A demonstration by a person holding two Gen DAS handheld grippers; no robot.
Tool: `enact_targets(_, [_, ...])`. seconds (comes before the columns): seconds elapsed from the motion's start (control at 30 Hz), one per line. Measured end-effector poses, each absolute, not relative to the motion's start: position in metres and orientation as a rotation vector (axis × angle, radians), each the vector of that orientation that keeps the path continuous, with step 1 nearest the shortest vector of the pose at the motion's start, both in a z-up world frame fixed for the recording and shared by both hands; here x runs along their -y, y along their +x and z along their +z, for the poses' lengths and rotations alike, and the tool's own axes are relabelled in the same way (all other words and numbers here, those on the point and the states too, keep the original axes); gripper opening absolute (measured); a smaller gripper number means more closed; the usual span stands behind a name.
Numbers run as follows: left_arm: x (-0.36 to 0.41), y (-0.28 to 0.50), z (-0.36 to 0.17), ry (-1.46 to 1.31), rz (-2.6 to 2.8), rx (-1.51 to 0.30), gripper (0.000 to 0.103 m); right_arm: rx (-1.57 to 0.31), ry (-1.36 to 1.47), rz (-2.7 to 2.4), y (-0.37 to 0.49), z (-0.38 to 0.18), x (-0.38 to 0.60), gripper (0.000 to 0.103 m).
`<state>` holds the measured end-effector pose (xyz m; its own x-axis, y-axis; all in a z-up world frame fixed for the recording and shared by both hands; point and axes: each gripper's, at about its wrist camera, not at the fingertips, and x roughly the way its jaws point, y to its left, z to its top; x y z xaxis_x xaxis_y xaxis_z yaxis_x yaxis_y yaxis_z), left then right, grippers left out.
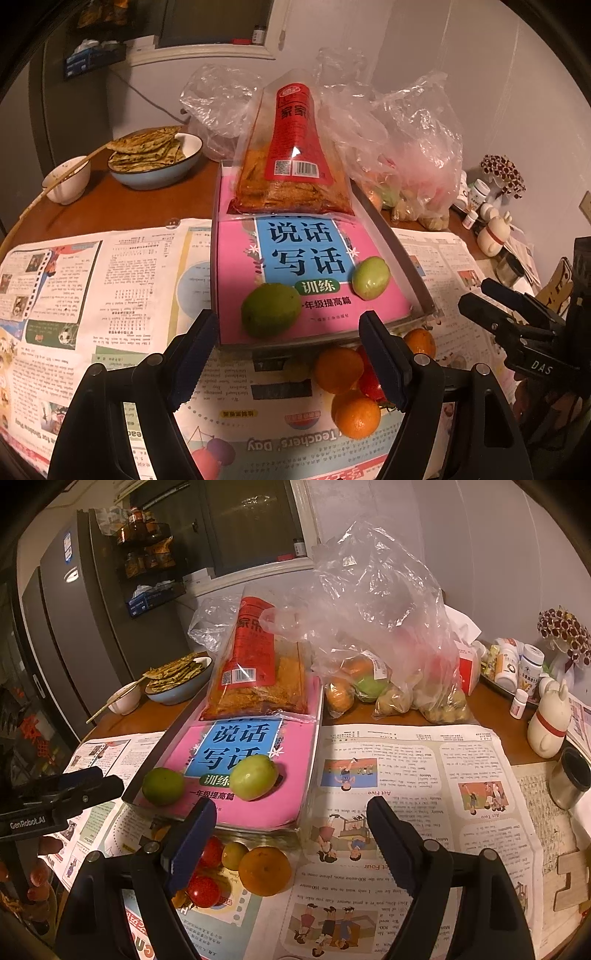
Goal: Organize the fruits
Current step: 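Move both tools back toward the remaining fruits in front of the tray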
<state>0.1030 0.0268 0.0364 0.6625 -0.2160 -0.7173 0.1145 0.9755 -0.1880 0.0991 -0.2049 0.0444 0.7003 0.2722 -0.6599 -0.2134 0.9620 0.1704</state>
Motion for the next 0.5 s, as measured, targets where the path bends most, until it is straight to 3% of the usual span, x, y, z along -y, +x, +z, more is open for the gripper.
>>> enact_targets(0.5, [-0.014,0.093,0.031,-0.093,-0.244,-0.849,0.08,-0.769,0.066,0.295,0.092,0.037,0.198,0.083])
